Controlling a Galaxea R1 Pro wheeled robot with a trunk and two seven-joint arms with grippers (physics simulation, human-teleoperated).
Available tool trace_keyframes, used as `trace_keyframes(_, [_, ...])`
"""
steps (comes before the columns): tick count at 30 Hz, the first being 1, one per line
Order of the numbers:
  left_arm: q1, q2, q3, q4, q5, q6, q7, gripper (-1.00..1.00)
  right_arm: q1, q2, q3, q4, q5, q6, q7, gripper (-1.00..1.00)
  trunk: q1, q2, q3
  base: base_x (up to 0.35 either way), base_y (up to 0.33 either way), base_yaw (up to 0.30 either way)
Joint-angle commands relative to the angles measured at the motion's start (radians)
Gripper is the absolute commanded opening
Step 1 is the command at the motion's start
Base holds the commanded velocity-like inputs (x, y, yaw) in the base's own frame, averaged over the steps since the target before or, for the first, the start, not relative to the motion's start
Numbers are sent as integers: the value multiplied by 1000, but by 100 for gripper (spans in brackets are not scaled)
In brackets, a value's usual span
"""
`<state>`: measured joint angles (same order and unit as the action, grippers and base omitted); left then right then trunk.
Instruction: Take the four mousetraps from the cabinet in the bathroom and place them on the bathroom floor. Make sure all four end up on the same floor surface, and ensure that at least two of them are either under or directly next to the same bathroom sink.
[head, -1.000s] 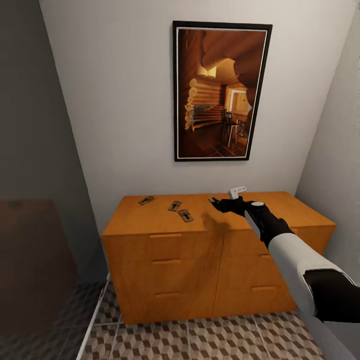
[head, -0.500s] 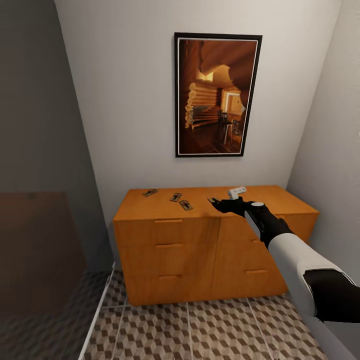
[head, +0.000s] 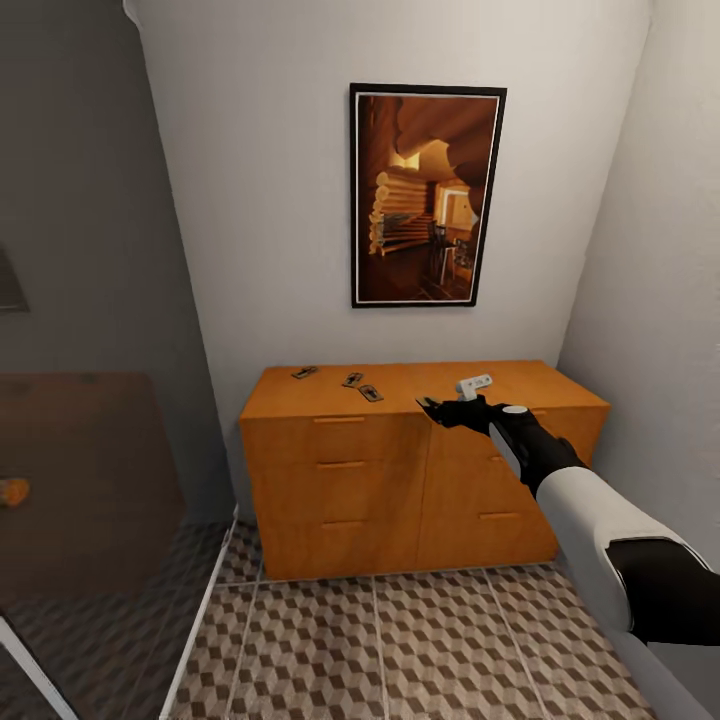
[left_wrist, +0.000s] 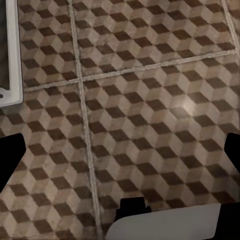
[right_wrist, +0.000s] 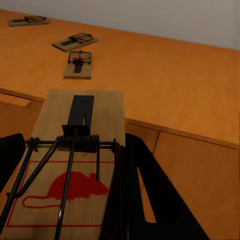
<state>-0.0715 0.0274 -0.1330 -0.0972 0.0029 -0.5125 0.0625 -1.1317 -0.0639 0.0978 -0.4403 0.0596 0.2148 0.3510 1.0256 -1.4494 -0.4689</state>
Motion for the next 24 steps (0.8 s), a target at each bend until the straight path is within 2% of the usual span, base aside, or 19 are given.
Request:
trace_keyframes(1, [-1, 0, -8, 1, 0, -3, 7, 100, 0, -1, 2, -2, 5, 5, 3, -100, -1, -1, -1, -301, 0, 0])
trace_keyframes(15, [-1, 0, -8, 1, 0, -3, 7, 100, 0, -2, 2, 93, 5, -17, -6, -100, -1, -1, -1, -294, 0, 0])
trace_keyframes(24, [0, 0, -8, 1, 0, -3, 7, 100, 0, -2, 3, 218, 5, -125, -7, -100, -1, -1, -1, -64, 0, 0])
